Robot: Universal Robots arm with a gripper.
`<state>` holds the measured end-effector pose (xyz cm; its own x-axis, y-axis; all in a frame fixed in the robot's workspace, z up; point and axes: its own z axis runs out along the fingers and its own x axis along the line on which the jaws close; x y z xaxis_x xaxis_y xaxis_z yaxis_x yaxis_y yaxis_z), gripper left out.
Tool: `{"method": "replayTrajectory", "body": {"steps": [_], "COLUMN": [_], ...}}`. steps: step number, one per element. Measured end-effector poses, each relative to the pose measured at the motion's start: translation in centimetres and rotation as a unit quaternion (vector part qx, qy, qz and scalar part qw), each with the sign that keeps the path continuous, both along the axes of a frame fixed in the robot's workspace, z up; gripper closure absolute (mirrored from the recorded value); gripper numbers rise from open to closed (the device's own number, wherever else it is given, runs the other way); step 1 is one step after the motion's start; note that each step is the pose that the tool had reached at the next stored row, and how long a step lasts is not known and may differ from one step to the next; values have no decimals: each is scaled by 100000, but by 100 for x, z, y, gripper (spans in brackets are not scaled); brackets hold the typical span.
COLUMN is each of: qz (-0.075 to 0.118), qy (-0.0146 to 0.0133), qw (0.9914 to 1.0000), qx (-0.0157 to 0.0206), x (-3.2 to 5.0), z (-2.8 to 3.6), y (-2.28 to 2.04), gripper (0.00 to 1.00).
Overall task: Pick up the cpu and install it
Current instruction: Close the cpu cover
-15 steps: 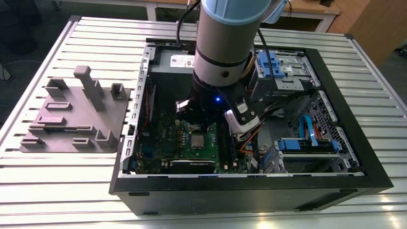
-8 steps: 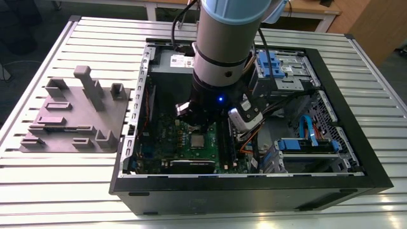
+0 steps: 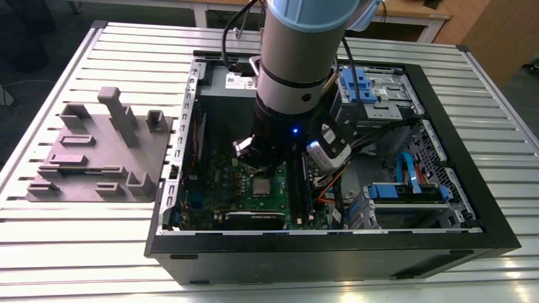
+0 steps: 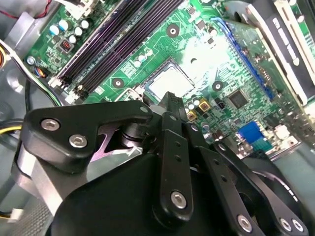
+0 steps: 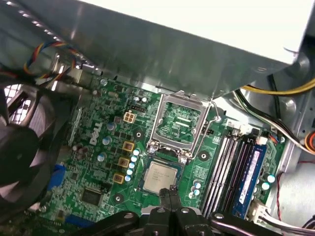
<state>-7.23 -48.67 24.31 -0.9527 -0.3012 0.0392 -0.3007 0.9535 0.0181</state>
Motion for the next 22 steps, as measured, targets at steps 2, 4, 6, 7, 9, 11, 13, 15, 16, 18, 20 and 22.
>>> {"method": "replayTrajectory", "body": {"steps": [2, 4, 6, 7, 9, 11, 13, 15, 16, 18, 20, 22], "qz": [803, 1552, 2285, 2663, 3424, 4218, 5061, 5846, 6229, 7004, 7744, 8468], "qy": [0, 0, -2, -2, -1, -1, 0, -1, 0, -1, 0, -1], "qw": [99997, 99988, 99974, 99965, 99941, 99911, 99872, 99829, 99806, 99754, 99700, 99641], "qx": [-1, -1, 0, 1, 0, 2, 0, -1, -1, 0, 2, 1], "x": [7, 16, 25, 29, 37, 44, 53, 60, 64, 70, 76, 82], "z": [0, 0, 0, 0, 0, 0, 0, 0, 0, 0, 0, 0], "y": [0, 0, 0, 0, 0, 0, 0, 0, 0, 0, 0, 0], "gripper": [90, 90, 90, 90, 90, 90, 90, 90, 90, 90, 90, 90]}}
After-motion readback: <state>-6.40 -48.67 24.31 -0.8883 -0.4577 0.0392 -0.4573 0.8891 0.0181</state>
